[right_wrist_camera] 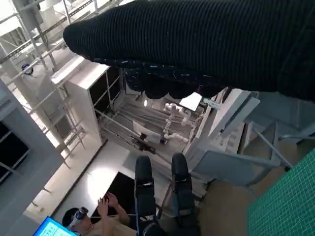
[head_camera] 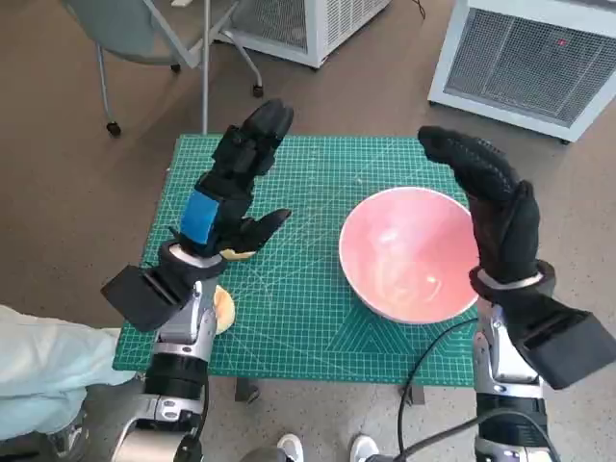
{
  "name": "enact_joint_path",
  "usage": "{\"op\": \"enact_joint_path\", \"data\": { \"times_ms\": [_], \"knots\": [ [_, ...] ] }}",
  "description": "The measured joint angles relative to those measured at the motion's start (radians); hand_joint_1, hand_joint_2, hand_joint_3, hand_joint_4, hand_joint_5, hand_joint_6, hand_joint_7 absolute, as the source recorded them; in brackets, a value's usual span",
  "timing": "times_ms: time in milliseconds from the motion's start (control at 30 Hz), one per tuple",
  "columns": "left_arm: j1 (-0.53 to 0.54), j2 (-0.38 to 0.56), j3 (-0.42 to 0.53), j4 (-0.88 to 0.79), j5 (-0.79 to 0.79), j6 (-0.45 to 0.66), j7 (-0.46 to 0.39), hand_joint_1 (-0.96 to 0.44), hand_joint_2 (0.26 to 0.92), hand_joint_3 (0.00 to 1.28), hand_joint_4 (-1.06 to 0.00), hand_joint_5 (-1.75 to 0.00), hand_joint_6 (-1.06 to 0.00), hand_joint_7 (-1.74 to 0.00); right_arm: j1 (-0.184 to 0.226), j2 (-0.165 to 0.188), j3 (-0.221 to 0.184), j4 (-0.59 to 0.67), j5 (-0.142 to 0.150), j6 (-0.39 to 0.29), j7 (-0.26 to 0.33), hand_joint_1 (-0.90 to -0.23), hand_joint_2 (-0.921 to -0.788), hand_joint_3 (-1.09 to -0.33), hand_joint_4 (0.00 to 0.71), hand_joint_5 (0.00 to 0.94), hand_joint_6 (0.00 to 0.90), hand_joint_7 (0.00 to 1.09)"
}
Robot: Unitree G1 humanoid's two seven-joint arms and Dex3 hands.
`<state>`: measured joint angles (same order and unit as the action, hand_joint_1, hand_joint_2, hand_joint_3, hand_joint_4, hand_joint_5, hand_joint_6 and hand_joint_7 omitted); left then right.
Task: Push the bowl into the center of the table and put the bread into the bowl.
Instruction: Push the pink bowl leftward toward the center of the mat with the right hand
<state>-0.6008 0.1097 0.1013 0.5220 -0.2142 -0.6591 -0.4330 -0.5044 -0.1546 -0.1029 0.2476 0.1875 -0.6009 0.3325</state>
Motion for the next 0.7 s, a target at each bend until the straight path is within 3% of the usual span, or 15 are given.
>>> {"op": "enact_joint_path", "data": {
  "times_ms": [700],
  "knots": [
    [0.0,0.0,0.002,0.0,0.0,0.002,0.0,-0.62,0.921,0.34,-0.18,0.0,-0.07,-0.35,0.014,0.0,-0.012,0.0,-0.013,-0.003,-0.016,-0.655,-0.921,-0.726,0.057,0.001,-0.001,0.37]
  ]
}}
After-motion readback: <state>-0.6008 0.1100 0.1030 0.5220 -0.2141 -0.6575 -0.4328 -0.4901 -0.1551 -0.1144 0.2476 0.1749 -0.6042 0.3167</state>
